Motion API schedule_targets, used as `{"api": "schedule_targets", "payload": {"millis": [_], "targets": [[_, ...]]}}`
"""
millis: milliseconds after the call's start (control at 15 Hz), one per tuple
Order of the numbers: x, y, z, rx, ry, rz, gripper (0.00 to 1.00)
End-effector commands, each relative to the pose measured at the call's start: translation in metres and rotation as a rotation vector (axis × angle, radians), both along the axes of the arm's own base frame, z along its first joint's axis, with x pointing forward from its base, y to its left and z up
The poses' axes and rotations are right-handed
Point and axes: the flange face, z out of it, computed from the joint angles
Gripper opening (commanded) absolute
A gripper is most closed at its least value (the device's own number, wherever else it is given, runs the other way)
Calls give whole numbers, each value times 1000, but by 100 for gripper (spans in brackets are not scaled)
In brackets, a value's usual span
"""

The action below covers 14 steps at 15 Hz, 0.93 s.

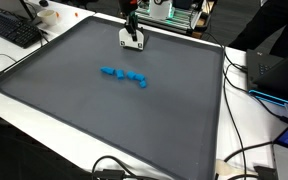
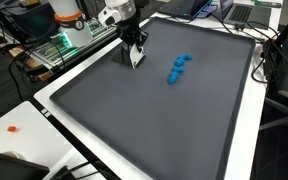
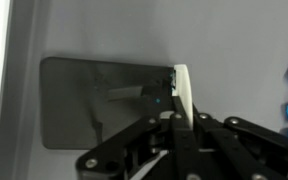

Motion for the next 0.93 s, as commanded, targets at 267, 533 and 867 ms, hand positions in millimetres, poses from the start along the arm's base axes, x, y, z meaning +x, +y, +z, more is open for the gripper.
{"api": "schedule_targets", "payload": {"millis": [267,533,867], "targets": [[-5,-1,-4,8,0,-10,29],[-7,-4,4,-11,-6,-7,52],[-7,-7,26,-58,-26,9,90]]}}
